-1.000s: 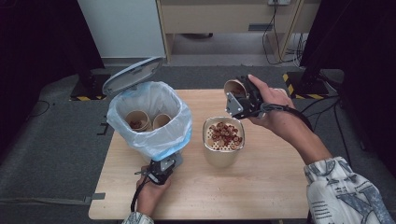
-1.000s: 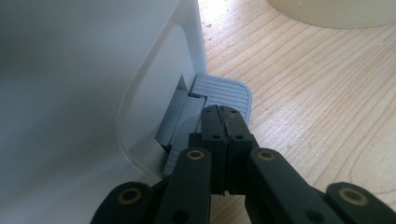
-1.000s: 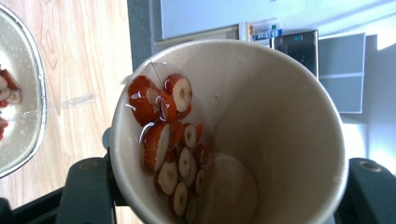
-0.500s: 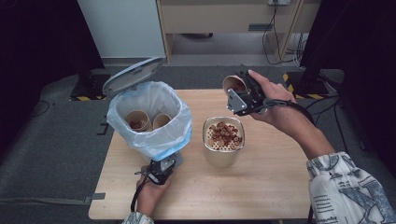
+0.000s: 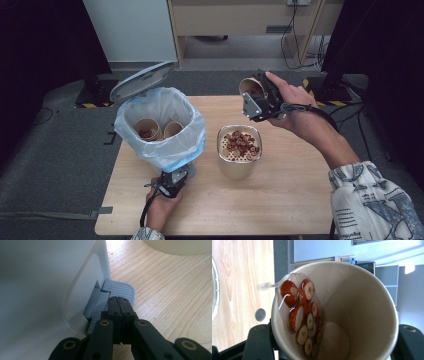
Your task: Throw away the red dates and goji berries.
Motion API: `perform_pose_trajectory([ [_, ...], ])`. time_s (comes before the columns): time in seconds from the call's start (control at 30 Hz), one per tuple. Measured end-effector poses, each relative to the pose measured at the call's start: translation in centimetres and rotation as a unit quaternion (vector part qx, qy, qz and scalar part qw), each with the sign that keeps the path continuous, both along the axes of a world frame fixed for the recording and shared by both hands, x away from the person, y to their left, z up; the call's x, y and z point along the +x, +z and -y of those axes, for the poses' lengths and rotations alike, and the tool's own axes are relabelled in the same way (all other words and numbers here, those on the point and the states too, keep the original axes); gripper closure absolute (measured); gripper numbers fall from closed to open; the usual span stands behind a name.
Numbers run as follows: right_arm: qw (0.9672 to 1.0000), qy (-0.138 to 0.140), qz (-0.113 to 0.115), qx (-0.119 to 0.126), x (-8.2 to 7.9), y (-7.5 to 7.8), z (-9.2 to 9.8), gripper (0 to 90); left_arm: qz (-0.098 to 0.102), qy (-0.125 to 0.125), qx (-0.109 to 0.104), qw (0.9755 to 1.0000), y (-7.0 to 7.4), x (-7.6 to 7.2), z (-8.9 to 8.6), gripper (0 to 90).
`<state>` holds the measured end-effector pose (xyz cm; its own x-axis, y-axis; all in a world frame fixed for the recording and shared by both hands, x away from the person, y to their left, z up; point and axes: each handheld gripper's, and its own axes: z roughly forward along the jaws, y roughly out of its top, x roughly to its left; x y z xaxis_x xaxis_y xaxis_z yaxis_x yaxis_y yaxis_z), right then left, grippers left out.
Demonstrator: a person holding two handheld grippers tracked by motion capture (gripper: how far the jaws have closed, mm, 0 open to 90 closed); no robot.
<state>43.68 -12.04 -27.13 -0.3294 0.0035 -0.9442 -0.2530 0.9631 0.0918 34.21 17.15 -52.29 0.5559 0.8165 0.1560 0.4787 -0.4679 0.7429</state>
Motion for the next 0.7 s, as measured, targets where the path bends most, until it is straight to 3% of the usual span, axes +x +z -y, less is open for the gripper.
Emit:
perform_pose_trajectory([
  [0.23,0.9988,-0.009,0.019,-0.045,-0.11,0.21,-0.33,33.3,0.0,0.002,-0.001,1.0,-0.01,-0.03,0.04,88.3],
  [0.3,0.9965,-0.012,0.035,-0.075,-0.26,0.29,-0.5,33.4,-0.001,0.0,-0.001,1.0,0.01,0.0,0.01,88.3],
  [0.7,0.9942,-0.012,0.044,-0.098,-0.38,0.26,-0.65,33.3,-0.001,0.0,0.0,1.0,0.01,0.0,0.01,88.3],
])
